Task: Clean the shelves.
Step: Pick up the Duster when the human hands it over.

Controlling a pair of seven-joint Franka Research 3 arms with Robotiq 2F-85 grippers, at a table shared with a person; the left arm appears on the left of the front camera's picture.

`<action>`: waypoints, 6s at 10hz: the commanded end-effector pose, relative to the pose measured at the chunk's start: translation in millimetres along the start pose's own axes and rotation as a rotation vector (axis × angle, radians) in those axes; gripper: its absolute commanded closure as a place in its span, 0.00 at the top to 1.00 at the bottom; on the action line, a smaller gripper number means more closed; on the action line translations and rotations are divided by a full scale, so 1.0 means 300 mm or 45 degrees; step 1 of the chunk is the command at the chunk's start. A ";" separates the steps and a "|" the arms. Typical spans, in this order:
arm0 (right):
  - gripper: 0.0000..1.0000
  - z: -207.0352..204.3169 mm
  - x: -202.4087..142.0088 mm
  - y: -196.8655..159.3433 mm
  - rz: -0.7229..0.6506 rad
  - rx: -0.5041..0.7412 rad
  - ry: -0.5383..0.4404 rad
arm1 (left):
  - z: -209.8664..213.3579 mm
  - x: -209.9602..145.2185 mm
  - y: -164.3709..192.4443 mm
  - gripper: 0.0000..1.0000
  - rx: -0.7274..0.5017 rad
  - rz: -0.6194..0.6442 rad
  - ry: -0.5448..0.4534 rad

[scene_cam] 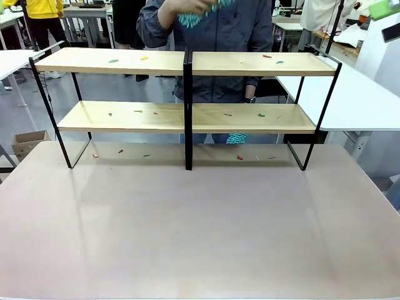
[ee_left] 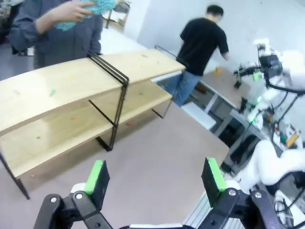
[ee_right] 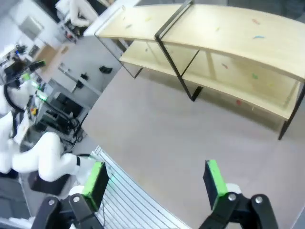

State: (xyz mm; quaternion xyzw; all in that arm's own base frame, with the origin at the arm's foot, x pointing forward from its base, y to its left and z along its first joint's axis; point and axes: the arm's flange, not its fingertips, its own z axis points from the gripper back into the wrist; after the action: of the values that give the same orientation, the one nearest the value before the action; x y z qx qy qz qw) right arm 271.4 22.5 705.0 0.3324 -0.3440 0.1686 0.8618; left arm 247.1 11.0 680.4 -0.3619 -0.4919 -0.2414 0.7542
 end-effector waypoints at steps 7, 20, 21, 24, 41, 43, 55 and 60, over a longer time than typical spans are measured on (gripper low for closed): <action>1.00 -0.133 -0.032 0.104 0.180 -0.321 -0.075 | -0.196 -0.050 -0.185 1.00 0.819 -0.372 0.253; 1.00 -0.199 -0.040 0.136 0.245 -0.257 -0.036 | -0.315 -0.093 -0.193 1.00 0.758 -0.258 0.200; 1.00 -0.209 -0.039 0.139 0.242 -0.262 -0.038 | -0.320 -0.090 -0.190 1.00 0.751 -0.257 0.207; 1.00 -0.224 -0.043 0.152 0.256 -0.271 -0.034 | -0.327 -0.094 -0.188 1.00 0.744 -0.268 0.222; 1.00 -0.321 -0.032 0.351 0.130 -0.576 -0.157 | -0.352 -0.062 -0.190 1.00 0.748 -0.277 0.266; 1.00 -0.332 -0.033 0.352 0.136 -0.581 -0.141 | -0.352 -0.062 -0.190 1.00 0.748 -0.277 0.266; 1.00 -0.343 -0.227 0.361 0.102 -0.551 -0.220 | -0.352 -0.062 -0.190 1.00 0.748 -0.277 0.266; 1.00 -0.333 -0.226 0.365 0.122 -0.543 -0.256 | -0.352 -0.062 -0.190 1.00 0.748 -0.277 0.266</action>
State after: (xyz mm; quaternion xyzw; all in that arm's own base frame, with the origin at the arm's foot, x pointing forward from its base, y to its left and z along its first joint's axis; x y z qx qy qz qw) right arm 215.6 164.7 658.6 0.1350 -0.4634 0.1048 0.8695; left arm 257.9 -106.9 653.4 -0.0470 -0.4918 -0.2051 0.8449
